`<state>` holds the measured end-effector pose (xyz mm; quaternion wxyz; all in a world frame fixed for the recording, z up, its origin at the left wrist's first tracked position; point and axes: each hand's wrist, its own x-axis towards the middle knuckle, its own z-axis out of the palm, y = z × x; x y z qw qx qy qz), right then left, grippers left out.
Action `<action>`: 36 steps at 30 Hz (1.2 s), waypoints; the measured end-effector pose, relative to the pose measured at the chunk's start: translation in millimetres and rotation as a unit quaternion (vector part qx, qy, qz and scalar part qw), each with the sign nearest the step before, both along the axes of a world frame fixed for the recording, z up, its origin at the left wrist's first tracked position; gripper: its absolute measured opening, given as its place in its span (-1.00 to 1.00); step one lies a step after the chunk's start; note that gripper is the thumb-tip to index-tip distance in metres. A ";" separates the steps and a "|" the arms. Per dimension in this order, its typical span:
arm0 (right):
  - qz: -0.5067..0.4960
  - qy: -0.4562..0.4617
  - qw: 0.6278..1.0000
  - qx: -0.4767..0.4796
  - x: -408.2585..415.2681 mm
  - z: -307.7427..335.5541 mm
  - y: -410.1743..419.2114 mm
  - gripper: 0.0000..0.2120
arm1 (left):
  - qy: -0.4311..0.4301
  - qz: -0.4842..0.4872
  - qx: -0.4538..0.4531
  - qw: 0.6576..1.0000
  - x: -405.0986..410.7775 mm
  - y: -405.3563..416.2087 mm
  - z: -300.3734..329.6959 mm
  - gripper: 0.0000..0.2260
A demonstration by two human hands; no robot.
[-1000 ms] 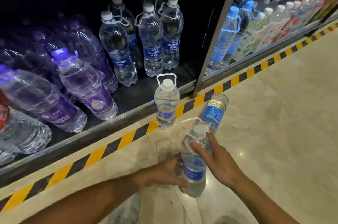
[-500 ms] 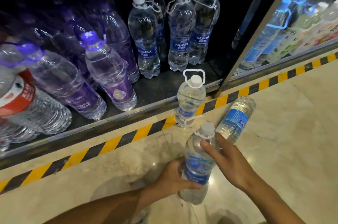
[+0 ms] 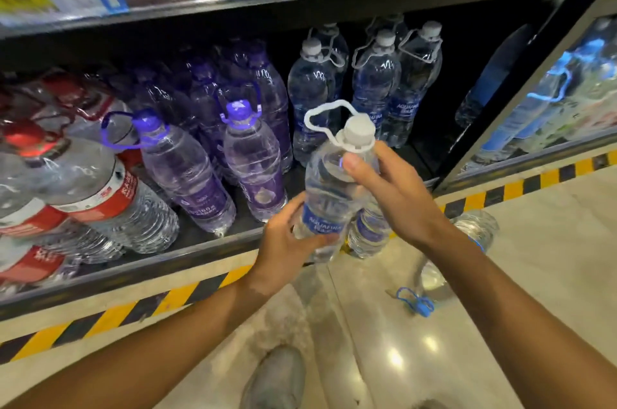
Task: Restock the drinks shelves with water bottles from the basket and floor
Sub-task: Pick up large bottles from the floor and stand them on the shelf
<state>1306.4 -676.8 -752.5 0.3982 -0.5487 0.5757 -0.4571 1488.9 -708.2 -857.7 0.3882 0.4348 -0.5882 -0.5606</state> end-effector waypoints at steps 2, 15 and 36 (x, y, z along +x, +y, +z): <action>0.019 0.014 1.000 -0.019 -5.3 8.7 -15.3 -0.59 | 0.022 0.025 -0.008 0.999 -13.1 -11.1 7.0 -0.40; 0.085 0.085 0.992 -0.030 -34.7 6.9 -89.1 -0.48 | 0.032 0.068 0.000 0.997 -67.1 -90.8 -5.9 -0.34; 0.033 0.064 0.995 0.062 -31.4 -26.3 -120.7 -0.52 | -0.106 0.046 -0.048 0.992 -56.2 -111.6 -61.4 -0.34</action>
